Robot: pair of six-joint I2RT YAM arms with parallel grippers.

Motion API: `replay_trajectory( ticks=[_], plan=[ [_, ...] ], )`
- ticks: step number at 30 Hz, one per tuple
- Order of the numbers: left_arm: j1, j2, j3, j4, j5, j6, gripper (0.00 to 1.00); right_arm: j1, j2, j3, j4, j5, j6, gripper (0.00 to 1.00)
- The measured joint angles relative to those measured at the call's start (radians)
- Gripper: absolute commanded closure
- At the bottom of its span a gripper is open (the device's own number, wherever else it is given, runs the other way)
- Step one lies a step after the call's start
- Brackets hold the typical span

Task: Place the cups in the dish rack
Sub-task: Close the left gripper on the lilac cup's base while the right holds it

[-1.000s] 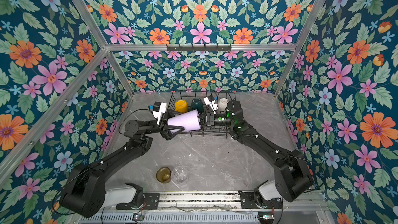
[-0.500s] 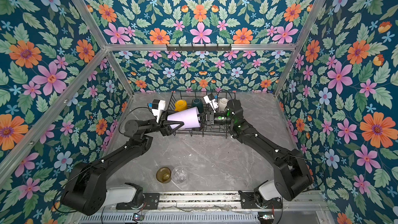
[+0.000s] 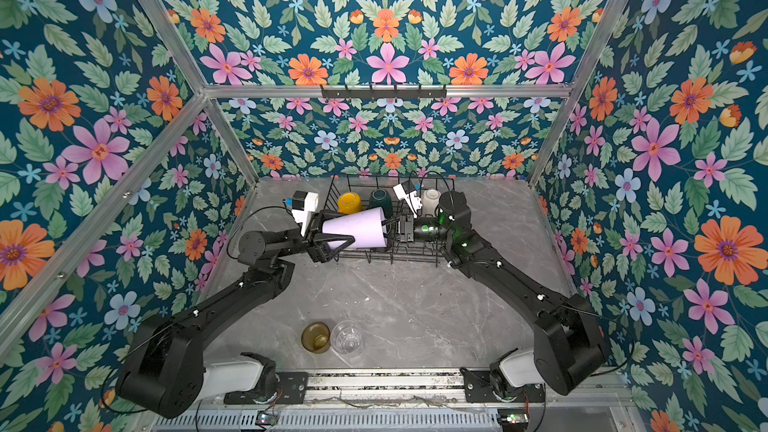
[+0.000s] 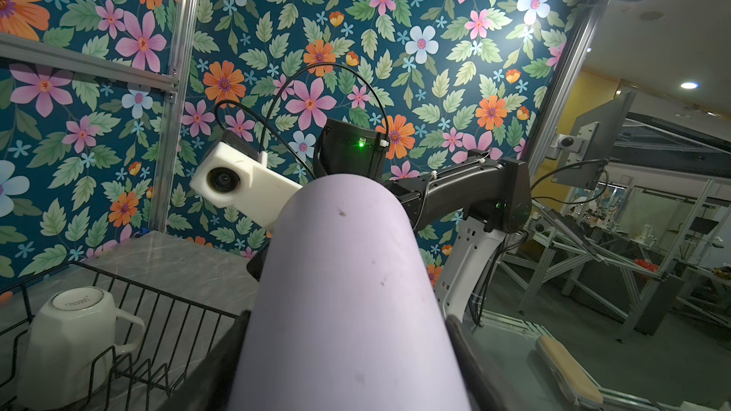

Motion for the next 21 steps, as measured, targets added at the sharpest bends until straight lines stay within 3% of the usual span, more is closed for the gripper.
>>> replay_trajectory(
  ticks=[4, 11, 21],
  plan=[
    [-0.006, -0.002, 0.012, -0.002, 0.018, 0.003, 1.0, -0.002, -0.016, 0.0, -0.05, 0.014, -0.021, 0.61],
    [-0.008, -0.045, 0.037, -0.146, 0.003, 0.082, 1.0, -0.078, -0.112, -0.06, -0.144, 0.072, -0.06, 0.41],
    [-0.011, -0.086, 0.187, -0.663, -0.158, 0.415, 1.0, -0.146, -0.402, -0.151, -0.501, 0.43, -0.237, 0.1]
  ],
)
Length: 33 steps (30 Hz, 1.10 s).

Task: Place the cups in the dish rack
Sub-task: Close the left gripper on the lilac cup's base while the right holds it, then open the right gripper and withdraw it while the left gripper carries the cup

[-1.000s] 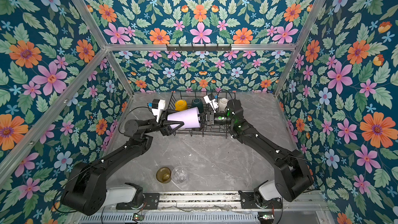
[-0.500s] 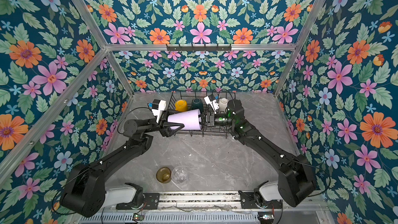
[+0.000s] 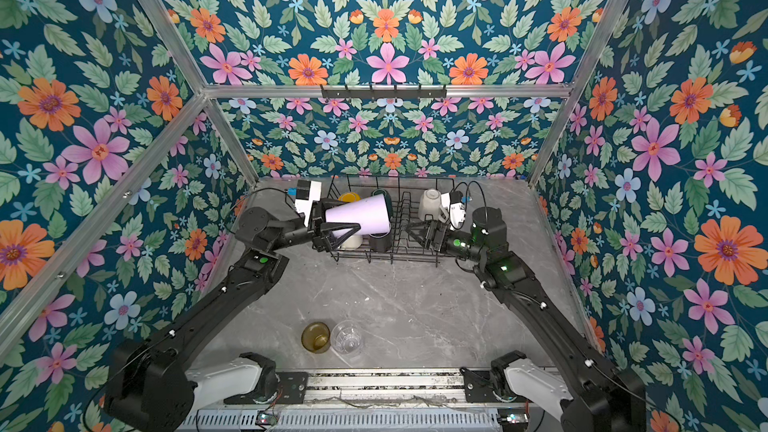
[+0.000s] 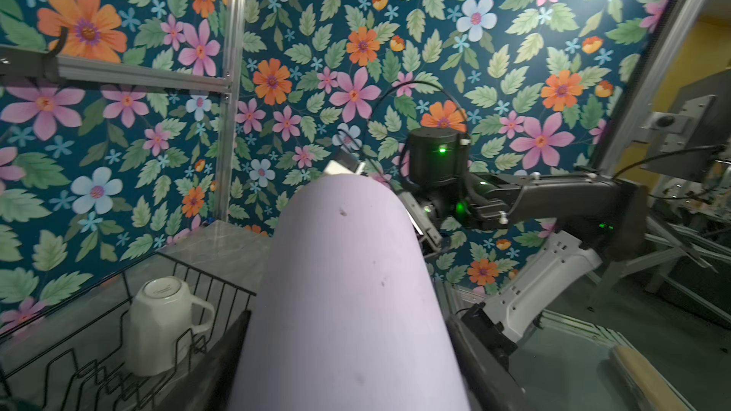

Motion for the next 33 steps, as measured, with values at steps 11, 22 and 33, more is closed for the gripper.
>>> replay_trajectory(
  ticks=[11, 22, 33],
  plan=[
    [-0.099, 0.165, 0.319, -0.537, -0.309, 0.278, 1.0, 0.0, -0.191, -0.069, -0.198, 0.321, -0.103, 0.01],
    [-0.17, 0.504, 0.736, -0.951, -0.655, 0.385, 1.0, 0.0, -0.217, -0.106, -0.227, 0.367, -0.126, 0.01],
    [-0.202, 0.822, 1.087, -1.178, -0.849, 0.431, 1.0, 0.0, -0.249, -0.142, -0.24, 0.369, -0.128, 0.01]
  ],
)
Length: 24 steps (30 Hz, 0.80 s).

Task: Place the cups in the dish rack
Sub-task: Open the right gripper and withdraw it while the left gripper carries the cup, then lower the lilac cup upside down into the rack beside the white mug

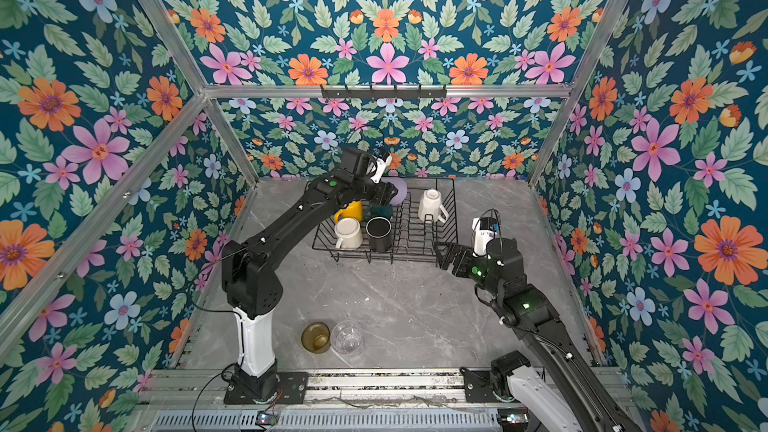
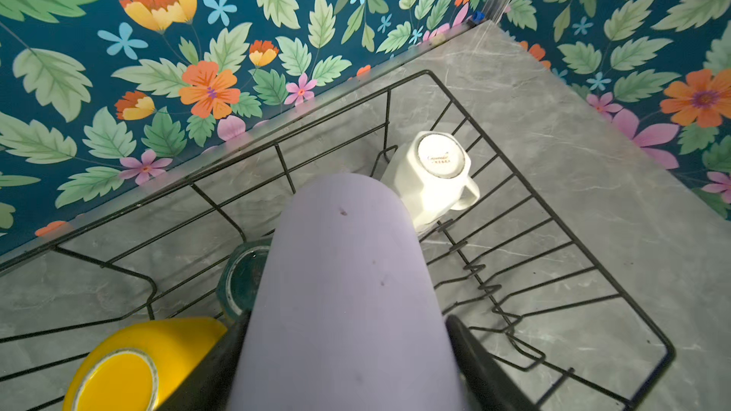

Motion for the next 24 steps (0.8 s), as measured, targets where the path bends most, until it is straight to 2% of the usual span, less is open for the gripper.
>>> replay_trajectory(
  ticks=[12, 24],
  plan=[
    [-0.012, 0.165, 0.151, -0.042, -0.037, 0.031, 1.0, 0.0, -0.007, -0.013, 0.0, -0.019, 0.004, 0.01],
    [-0.031, 0.229, 0.171, -0.046, -0.041, 0.073, 1.0, 0.0, 0.006, -0.021, 0.016, -0.034, 0.022, 0.01]
  ],
)
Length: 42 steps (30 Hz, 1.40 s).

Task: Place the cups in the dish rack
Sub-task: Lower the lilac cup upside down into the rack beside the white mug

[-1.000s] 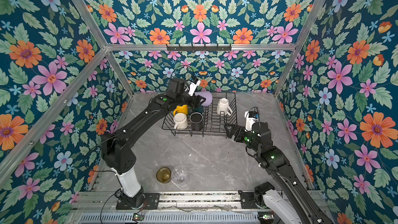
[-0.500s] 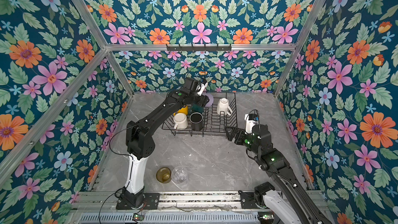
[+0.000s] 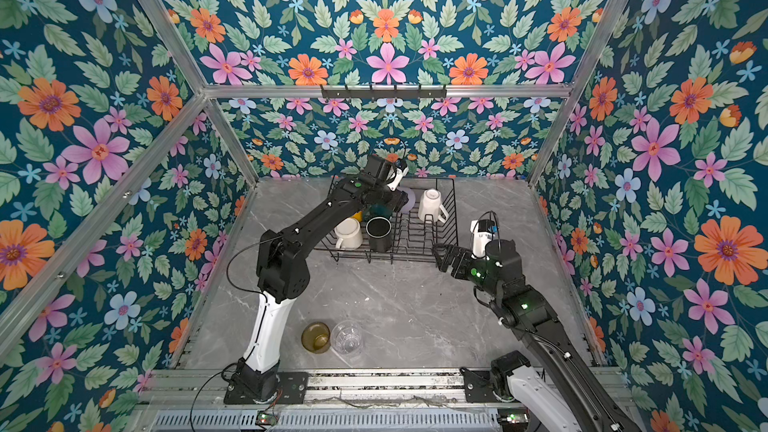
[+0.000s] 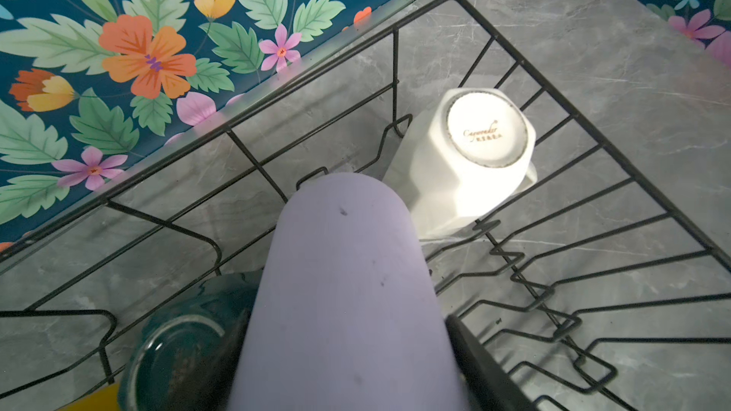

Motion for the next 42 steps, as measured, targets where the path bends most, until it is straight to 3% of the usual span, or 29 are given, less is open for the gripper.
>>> replay_trajectory(
  ticks=[5, 8, 17, 24, 33, 42],
  plan=[
    [-0.001, 0.037, 0.021, 0.004, -0.004, 0.007, 1.0, 0.0, 0.002, 0.0, 0.005, -0.008, 0.003, 0.01],
    [-0.002, 0.056, 0.034, 0.005, -0.007, 0.008, 0.92, 0.0, 0.002, 0.0, 0.006, -0.008, 0.003, 0.01],
    [-0.005, 0.083, 0.042, 0.027, -0.012, 0.015, 0.34, 0.0, 0.011, -0.006, 0.019, -0.011, 0.007, 0.01],
    [-0.011, 0.093, 0.042, 0.047, -0.013, 0.034, 0.09, 0.0, 0.028, -0.006, 0.023, -0.015, 0.013, 0.01],
    [-0.017, 0.074, 0.006, 0.058, -0.012, 0.034, 0.02, 0.0, 0.04, -0.004, 0.025, -0.015, 0.013, 0.02],
    [-0.016, -0.19, -0.311, 0.271, -0.039, 0.003, 0.0, 0.0, 0.058, 0.031, 0.001, -0.006, -0.002, 0.08]
  ],
)
